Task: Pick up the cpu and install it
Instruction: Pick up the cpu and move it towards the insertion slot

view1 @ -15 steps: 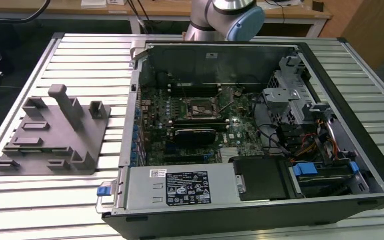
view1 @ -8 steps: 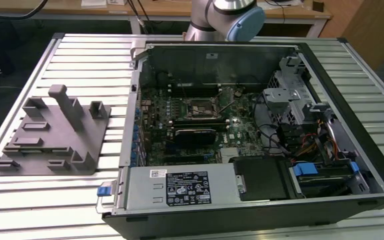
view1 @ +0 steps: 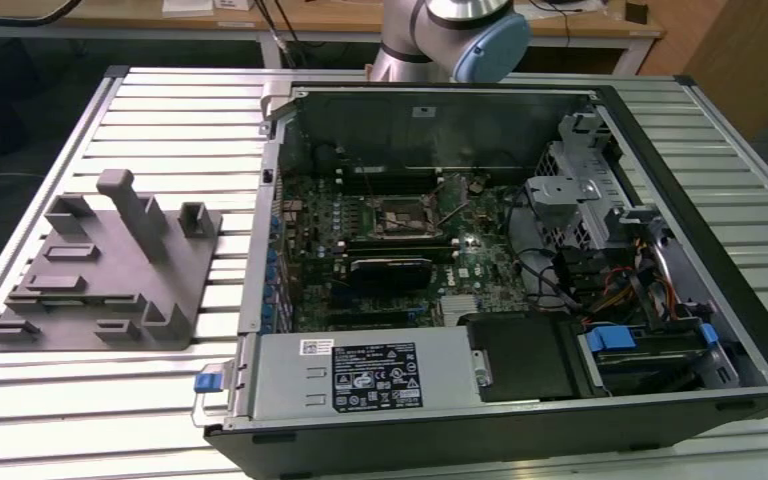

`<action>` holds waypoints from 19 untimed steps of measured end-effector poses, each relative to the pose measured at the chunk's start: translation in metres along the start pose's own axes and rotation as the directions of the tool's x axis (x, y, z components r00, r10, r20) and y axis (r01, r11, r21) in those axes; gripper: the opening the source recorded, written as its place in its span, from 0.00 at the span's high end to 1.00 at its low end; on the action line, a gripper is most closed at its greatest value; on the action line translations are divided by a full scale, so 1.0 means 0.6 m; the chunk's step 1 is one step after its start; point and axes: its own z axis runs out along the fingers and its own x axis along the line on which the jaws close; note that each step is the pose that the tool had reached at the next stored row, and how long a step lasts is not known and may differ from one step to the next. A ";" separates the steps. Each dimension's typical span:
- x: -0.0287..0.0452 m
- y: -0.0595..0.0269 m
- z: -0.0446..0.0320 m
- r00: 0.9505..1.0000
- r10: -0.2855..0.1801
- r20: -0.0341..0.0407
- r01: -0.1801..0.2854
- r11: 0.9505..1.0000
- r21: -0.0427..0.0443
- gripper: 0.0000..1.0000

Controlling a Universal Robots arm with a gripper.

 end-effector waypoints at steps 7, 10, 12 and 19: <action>0.000 0.001 -0.018 1.000 0.000 0.000 0.000 1.000 0.000 0.45; 0.000 0.001 -0.022 1.000 0.000 0.000 0.000 1.000 0.000 0.45; -0.001 0.001 -0.022 1.000 0.000 0.000 0.000 1.000 0.000 0.45; -0.005 0.001 -0.023 1.000 0.000 0.000 0.000 1.000 0.000 0.45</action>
